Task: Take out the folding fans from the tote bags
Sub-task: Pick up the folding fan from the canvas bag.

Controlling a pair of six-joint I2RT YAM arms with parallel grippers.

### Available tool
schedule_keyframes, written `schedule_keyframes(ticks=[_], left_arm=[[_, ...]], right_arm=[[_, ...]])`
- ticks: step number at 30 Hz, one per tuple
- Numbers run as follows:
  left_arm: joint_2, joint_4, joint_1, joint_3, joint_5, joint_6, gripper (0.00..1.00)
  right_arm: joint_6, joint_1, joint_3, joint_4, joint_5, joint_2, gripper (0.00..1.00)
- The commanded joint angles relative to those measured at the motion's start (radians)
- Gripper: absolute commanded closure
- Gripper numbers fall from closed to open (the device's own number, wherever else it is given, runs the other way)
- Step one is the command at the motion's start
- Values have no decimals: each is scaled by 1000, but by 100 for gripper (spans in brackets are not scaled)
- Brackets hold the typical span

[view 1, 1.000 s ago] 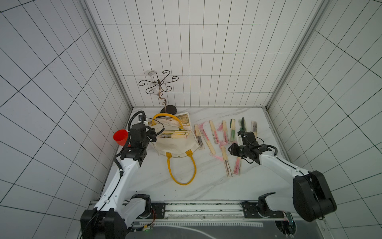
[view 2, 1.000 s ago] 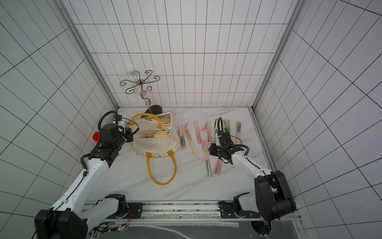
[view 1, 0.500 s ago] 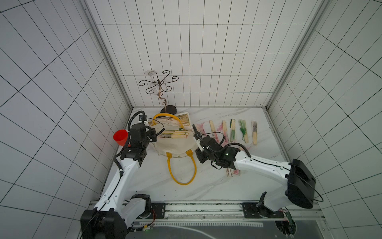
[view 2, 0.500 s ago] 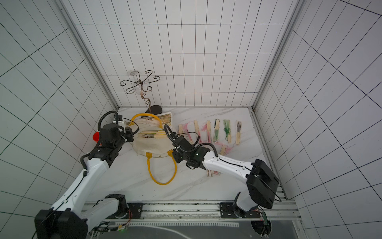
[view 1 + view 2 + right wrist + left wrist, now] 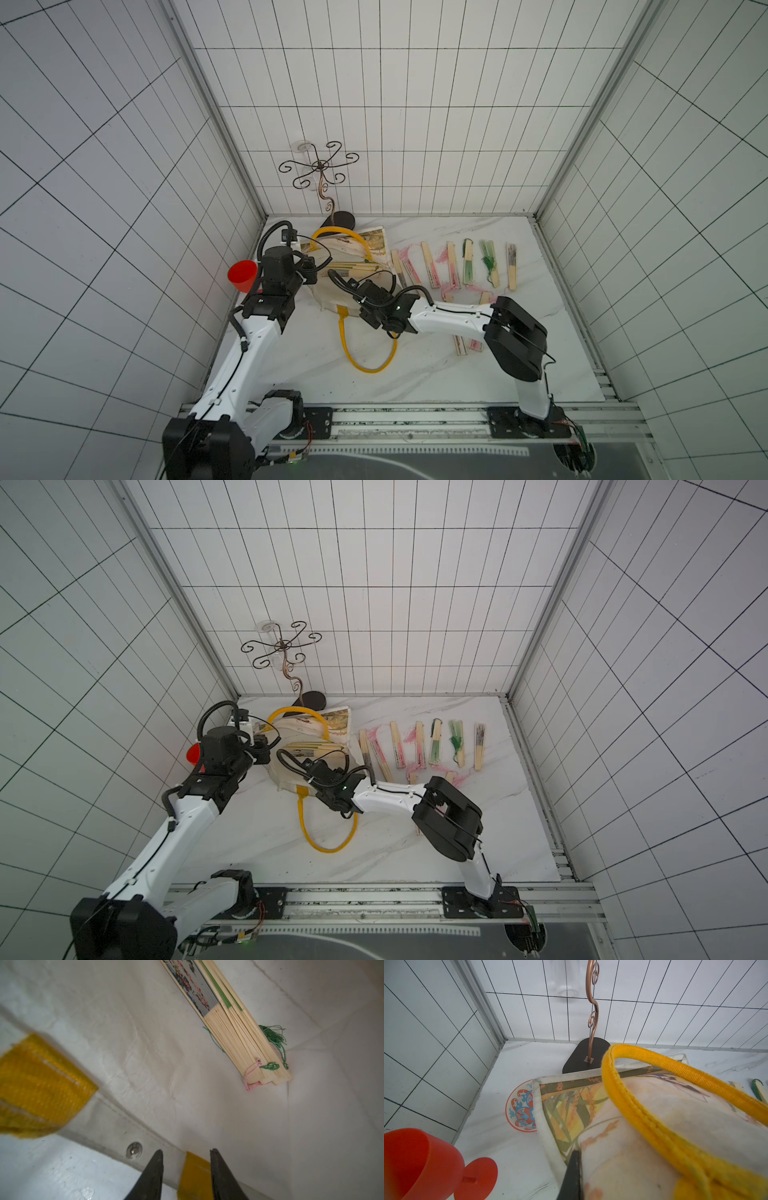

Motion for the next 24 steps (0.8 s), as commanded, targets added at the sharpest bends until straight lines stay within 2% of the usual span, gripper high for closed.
schedule_keyframes(ticks=[1, 7, 14, 24], left_arm=[[-11, 32, 4, 39, 20, 1, 100], [-18, 34, 4, 38, 24, 3, 100], [-13, 34, 3, 37, 46, 3, 100], [-4, 33, 2, 39, 71, 6, 100]], right_arm=[[-42, -47, 116, 16, 2, 23, 60], [-63, -101, 132, 72, -20, 70, 60], [-137, -113, 214, 98, 43, 172, 56], [-154, -144, 340, 106, -8, 269, 41]])
